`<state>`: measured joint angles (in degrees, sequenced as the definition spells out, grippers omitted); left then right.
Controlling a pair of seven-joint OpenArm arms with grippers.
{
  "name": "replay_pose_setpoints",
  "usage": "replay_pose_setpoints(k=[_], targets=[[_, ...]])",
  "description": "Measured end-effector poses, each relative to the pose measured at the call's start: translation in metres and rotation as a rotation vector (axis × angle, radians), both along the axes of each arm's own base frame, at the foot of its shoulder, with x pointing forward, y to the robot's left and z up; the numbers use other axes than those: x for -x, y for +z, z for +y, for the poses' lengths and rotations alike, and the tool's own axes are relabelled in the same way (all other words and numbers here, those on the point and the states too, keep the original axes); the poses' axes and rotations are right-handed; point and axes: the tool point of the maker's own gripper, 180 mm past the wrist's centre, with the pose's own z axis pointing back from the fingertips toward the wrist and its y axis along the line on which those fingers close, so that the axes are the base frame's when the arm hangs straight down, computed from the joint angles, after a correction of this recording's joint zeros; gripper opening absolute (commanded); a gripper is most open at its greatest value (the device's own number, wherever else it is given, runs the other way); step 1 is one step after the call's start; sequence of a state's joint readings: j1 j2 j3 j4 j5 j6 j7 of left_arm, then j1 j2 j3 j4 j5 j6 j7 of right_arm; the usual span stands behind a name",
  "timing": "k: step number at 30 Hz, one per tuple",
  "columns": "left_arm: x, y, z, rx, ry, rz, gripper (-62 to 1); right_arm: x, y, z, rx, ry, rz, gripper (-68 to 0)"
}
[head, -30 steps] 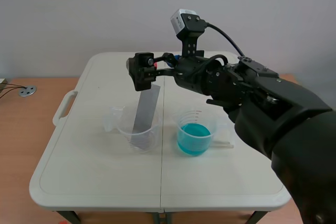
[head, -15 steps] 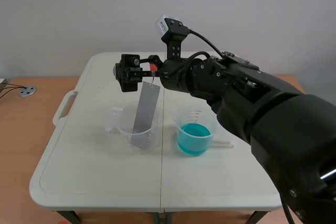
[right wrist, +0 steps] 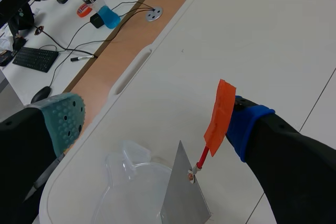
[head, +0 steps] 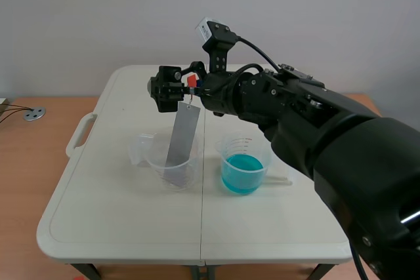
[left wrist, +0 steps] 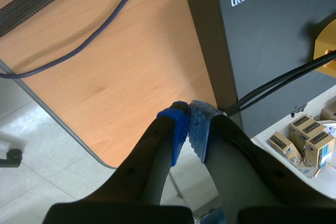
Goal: Hold the metal plate by the orange handle, dip it into the blue solution, take it out and point at it, then put the plate back in the beaker on the left.
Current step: 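Lift the metal plate out of the left beaker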
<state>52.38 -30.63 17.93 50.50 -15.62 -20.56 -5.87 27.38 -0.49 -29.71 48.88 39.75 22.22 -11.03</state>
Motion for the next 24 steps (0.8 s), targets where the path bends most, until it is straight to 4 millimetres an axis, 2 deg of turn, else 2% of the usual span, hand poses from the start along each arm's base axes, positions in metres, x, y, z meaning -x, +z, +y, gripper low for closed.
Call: replay_pose_setpoints(k=[13,18,24], targets=[[0.0000,0.0000,0.0000,0.000,0.000,0.000,-58.6,-0.0026,0.0044,-0.0009,-0.019,-0.014,-0.016,-49.2],[0.0000,0.0000,0.0000,0.000,0.000,0.000,-58.6,-0.0026,0.0045,-0.0009,-0.019,-0.015,-0.017,-66.8],[0.0000,0.0000,0.0000,0.000,0.000,0.000,-58.6,0.0024,0.0085,0.0046,-0.036,0.028,-0.032,-66.3]])
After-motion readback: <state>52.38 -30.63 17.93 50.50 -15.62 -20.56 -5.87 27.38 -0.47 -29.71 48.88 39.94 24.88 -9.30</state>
